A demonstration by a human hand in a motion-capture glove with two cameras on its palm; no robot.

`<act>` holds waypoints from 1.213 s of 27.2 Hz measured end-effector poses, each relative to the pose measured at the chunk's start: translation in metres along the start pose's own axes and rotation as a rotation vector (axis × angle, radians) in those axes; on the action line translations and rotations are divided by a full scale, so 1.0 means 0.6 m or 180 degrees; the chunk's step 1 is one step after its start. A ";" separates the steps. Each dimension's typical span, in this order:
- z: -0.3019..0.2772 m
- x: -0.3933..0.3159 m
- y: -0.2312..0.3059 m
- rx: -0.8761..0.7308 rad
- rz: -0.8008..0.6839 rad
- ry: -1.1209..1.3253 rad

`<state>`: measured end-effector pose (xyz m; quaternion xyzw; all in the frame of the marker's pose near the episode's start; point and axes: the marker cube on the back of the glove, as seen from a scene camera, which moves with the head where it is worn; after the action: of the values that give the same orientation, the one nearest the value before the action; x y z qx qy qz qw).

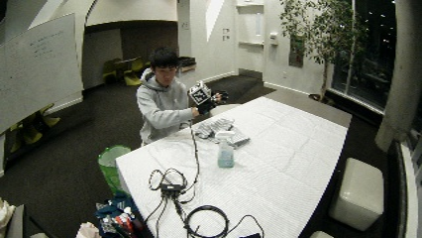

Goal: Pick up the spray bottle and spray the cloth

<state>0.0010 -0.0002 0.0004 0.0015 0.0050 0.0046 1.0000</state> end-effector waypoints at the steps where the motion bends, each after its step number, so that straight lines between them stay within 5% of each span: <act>1: 0.001 -0.001 0.001 -0.0001 0.0002 0.0007; 33: -0.043 0.065 0.069 0.0421 0.0091 -0.0125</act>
<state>0.0396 0.0418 -0.0254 0.0678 -0.0144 0.0185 0.9974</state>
